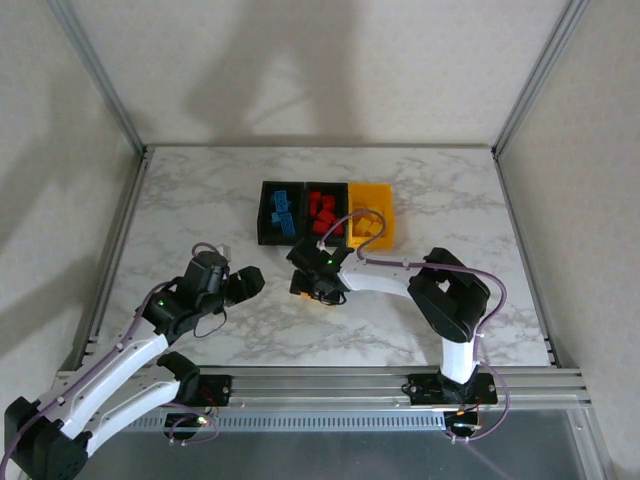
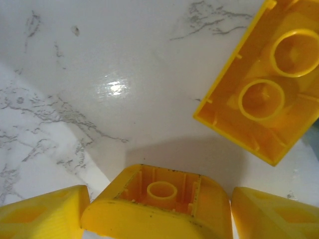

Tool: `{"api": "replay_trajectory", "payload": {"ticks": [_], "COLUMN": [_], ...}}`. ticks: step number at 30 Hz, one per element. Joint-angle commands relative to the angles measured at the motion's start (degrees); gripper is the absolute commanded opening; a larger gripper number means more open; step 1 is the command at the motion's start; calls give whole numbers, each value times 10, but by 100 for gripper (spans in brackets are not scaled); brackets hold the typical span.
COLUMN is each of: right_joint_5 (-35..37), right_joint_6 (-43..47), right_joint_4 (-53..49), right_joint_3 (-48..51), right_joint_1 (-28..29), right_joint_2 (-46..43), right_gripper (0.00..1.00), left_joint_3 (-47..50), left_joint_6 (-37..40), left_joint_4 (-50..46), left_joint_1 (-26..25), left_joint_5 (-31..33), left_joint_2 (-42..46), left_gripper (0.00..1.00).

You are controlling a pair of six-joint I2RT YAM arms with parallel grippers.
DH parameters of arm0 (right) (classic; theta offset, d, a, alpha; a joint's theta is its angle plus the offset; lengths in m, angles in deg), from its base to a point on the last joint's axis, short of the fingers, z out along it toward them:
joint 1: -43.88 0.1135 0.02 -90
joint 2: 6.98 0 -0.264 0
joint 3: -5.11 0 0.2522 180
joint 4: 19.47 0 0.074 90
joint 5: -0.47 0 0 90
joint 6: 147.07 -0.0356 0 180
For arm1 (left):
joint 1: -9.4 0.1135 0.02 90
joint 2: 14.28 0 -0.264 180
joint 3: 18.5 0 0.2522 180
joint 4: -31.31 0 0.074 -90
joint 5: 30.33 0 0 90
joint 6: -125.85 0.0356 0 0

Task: Sort the legos into containers by color
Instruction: Pick up the lego from the center of the table, then place the lego in the container.

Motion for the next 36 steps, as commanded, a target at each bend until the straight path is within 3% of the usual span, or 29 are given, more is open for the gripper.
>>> {"api": "replay_trajectory", "payload": {"ticks": [1, 9, 21, 27, 36], "right_joint_5": [12, 11, 46, 67, 67], "right_joint_6": [1, 27, 61, 97, 158], "right_joint_4": [-23, -20, -55, -78, -79], "right_joint_3": [-13, -12, -18, -14, -59], "right_joint_1": [7, 7, -3, -65, -213], "right_joint_2": [14, -2, -102, -159, -178], "right_gripper": [72, 59, 58, 59, 59], "left_joint_3": [4, 3, 4, -2, -24], "left_joint_6": [-11, -17, -30, -40, -55], "left_joint_4": [-6, -3, 63, 99, 155], "left_joint_1": [4, 3, 0, -14, -65], "left_joint_5": [-8, -10, -66, -76, -62], "left_joint_2": [5, 7, 4, -16, -73], "left_gripper": [73, 73, 73, 73, 73]}}
